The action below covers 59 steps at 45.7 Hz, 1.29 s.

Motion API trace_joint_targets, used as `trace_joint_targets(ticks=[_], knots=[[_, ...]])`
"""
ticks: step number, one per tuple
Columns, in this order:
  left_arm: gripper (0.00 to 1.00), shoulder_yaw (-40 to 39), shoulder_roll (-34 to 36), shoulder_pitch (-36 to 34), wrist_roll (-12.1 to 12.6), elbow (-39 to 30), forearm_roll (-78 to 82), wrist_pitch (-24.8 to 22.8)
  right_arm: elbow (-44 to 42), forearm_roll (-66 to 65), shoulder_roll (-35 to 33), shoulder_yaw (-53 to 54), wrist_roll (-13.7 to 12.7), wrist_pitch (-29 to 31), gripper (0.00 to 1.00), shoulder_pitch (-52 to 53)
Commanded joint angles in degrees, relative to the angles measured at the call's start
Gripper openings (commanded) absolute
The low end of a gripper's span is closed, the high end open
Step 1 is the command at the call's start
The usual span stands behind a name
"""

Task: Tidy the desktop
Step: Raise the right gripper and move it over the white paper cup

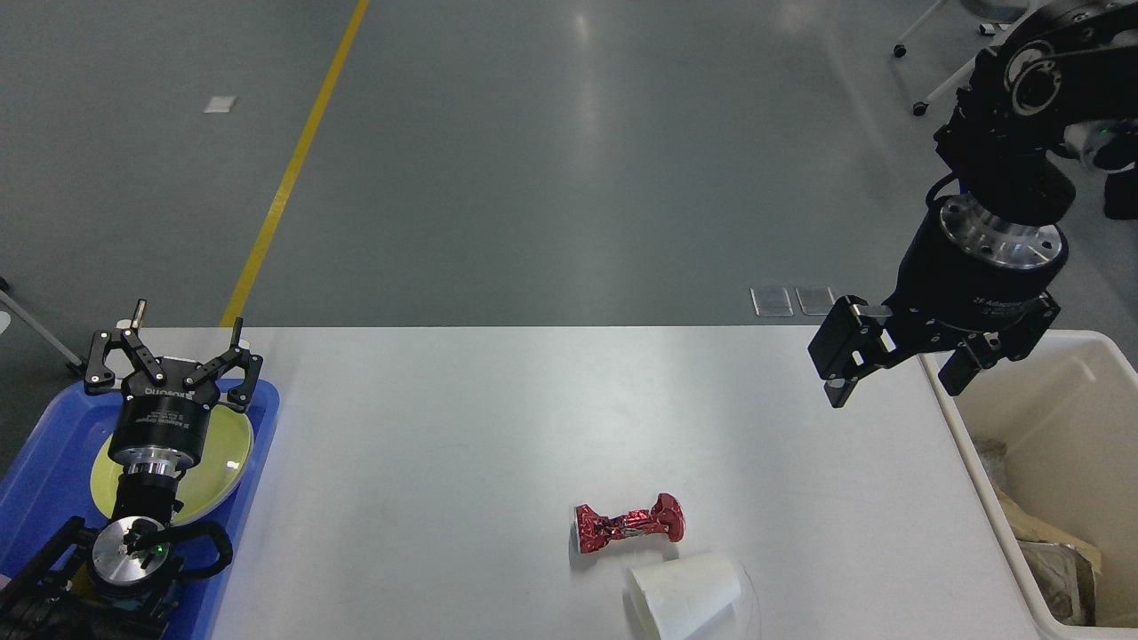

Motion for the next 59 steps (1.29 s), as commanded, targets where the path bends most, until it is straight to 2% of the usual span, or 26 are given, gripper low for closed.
trace_joint_targets(ticks=[1,13,24,32,37,44,48,52,59], knots=[[0.96,0.0,0.0,0.0,0.0,0.0,0.0,0.0,4.8,3.7,-0.1,-0.3,-0.2,0.0,1.00,7.1],[0.96,-0.1,0.0,0.0,0.0,0.0,0.1,0.0,5.6,4.4,1.3,-4.3,-0.4,-2.9,1.00,7.6],[0.96,-0.1,0.0,0.0,0.0,0.0,0.0,0.0,5.6,10.8,1.3,-5.5,-0.5,-3.6,1.00,6.8],[0.96,-0.1,0.0,0.0,0.0,0.0,0.1,0.0,5.8,27.0,1.4,-5.6,-1.0,-5.4,1.00,5.6],[0.96,-0.1,0.0,0.0,0.0,0.0,0.0,0.0,6.6,38.4,2.2,-6.2,-4.3,-12.6,1.00,1.2],[0.96,-0.1,0.0,0.0,0.0,0.0,0.0,0.0,8.3,48.6,2.7,-6.9,-11.9,-27.6,1.00,-1.8],[0.96,-0.1,0.0,0.0,0.0,0.0,0.1,0.0,8.5,53.8,3.1,-6.6,-16.1,-33.7,1.00,-4.5],[0.96,-0.1,0.0,0.0,0.0,0.0,0.0,0.0,8.6,56.2,4.5,-5.9,-16.8,-37.8,1.00,-8.0],[0.96,-0.1,0.0,0.0,0.0,0.0,0.0,0.0,8.5,59.6,5.4,2.0,-16.8,-39.7,1.00,-15.4]])
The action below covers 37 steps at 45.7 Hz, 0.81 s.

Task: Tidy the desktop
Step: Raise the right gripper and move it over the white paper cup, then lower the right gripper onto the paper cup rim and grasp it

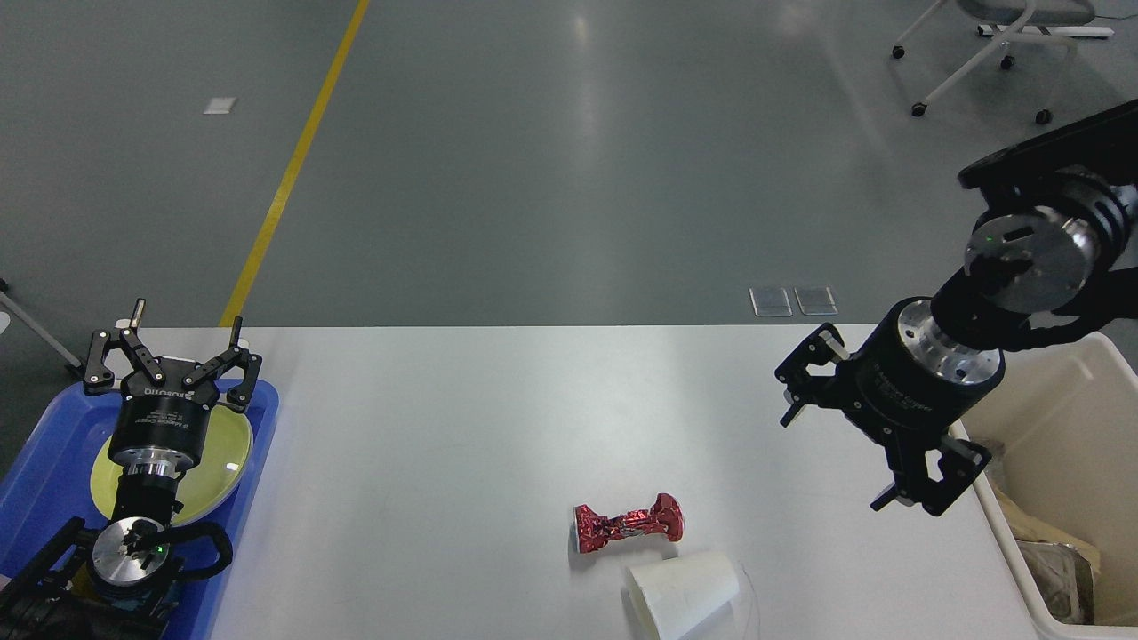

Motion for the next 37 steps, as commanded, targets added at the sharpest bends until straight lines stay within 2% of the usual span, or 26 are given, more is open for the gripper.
trace_joint_targets(ticks=[1,4,11,16,28,37], knots=[[0.96,0.0,0.0,0.0,0.0,0.0,0.0,0.0,-0.2,2.4,0.6,7.1,-0.1,-2.1,1.00,-6.4],[0.96,0.0,0.0,0.0,0.0,0.0,0.0,0.0,-0.7,2.8,0.8,10.2,0.0,-5.7,1.00,-10.6],[0.96,0.0,0.0,0.0,0.0,0.0,0.0,0.0,-2.1,0.6,2.8,18.8,0.1,-18.9,1.00,-21.5],[0.96,0.0,0.0,0.0,0.0,0.0,0.0,0.0,-3.1,-5.9,3.2,22.2,0.4,-23.5,1.00,-28.0],[0.96,0.0,0.0,0.0,0.0,0.0,0.0,0.0,-15.3,-9.0,6.7,26.6,0.3,-24.3,1.00,-39.6],[0.96,0.0,0.0,0.0,0.0,0.0,0.0,0.0,-19.4,-9.1,6.9,31.0,0.4,-24.2,1.00,-46.1]])
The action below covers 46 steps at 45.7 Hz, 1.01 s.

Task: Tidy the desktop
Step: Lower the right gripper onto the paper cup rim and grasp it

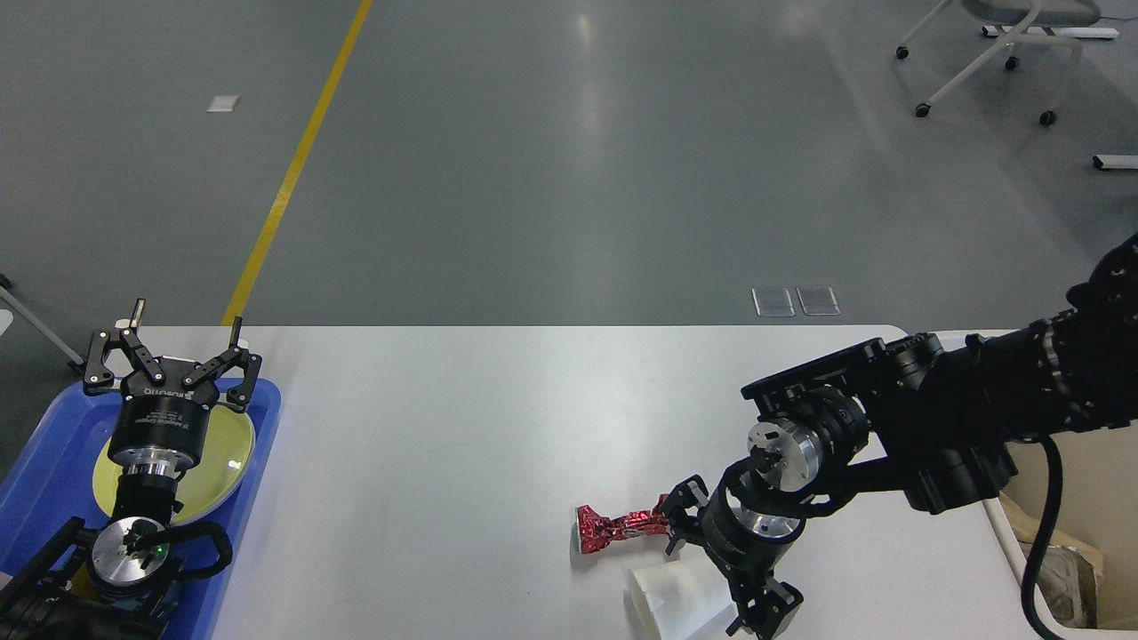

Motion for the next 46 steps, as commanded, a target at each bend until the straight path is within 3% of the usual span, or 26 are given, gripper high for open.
trace_joint_targets(ticks=[1,17,29,32,36,46], knots=[[0.96,0.0,0.0,0.0,0.0,0.0,0.0,0.0,-2.7,-0.1,0.1,4.0,0.1,-0.1,1.00,-4.4],[0.96,0.0,0.0,0.0,0.0,0.0,0.0,0.0,-16.4,-0.7,5.6,5.7,0.2,-0.1,1.00,-13.8],[0.96,0.0,0.0,0.0,0.0,0.0,0.1,0.0,-18.0,-3.2,6.2,5.4,0.2,-0.5,0.96,-15.9],[0.96,0.0,0.0,0.0,0.0,0.0,0.1,0.0,-17.9,-3.0,6.2,5.4,0.1,-0.7,0.78,-15.9],[0.96,0.0,0.0,0.0,0.0,0.0,0.1,0.0,-17.5,-2.2,6.1,5.6,0.0,-0.7,0.43,-15.8],[0.96,0.0,0.0,0.0,0.0,0.0,0.1,0.0,-17.5,0.0,6.1,5.4,0.0,-0.8,0.21,-15.8]])
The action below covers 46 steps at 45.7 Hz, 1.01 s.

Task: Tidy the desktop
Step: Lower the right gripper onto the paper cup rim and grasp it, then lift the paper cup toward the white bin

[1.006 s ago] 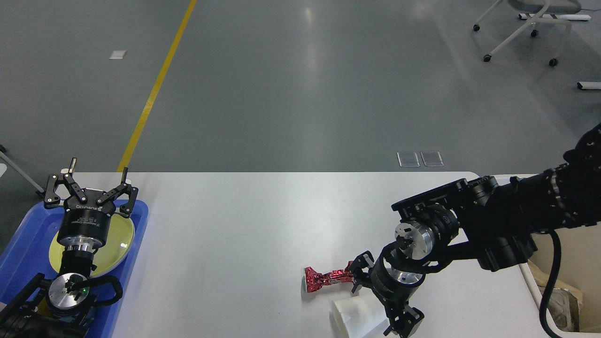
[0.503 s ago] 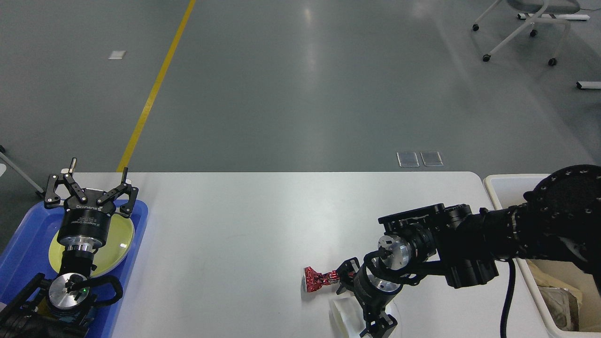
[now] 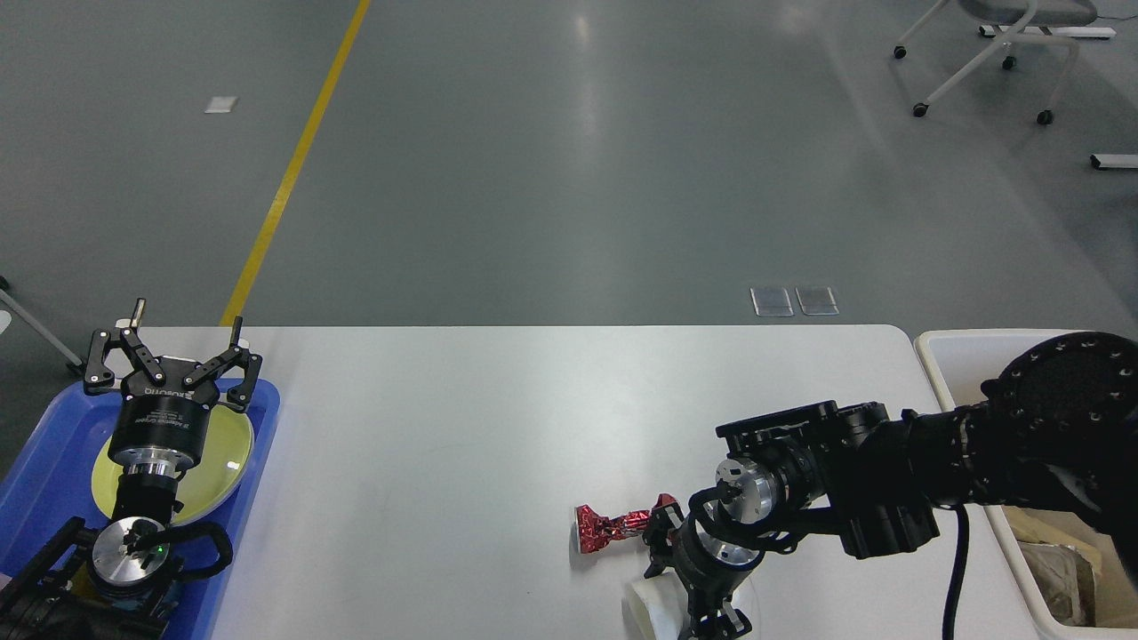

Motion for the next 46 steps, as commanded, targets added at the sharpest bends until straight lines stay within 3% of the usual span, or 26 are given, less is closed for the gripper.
trace_joint_targets(ticks=[1,7,20,33,38,46], knots=[[0.96,0.0,0.0,0.0,0.0,0.0,0.0,0.0,0.0,0.3,-0.1,-0.2,0.0,-0.2,0.19,0.1],[0.96,0.0,0.0,0.0,0.0,0.0,0.0,0.0,0.0,-0.2,-0.1,-0.3,0.0,-1.6,0.00,0.3],[0.96,0.0,0.0,0.0,0.0,0.0,-0.1,0.0,2.2,-0.6,-1.2,-1.9,-0.1,-1.4,0.00,3.7],[0.96,0.0,0.0,0.0,0.0,0.0,0.0,0.0,17.9,-2.7,-5.6,-7.4,-0.3,-0.3,0.00,18.1],[0.96,0.0,0.0,0.0,0.0,0.0,0.0,0.0,24.4,-3.0,-8.0,-8.9,-0.5,5.4,0.00,25.5],[0.96,0.0,0.0,0.0,0.0,0.0,-0.1,0.0,28.0,-6.3,-9.3,-14.0,-0.4,22.3,0.00,36.1]])
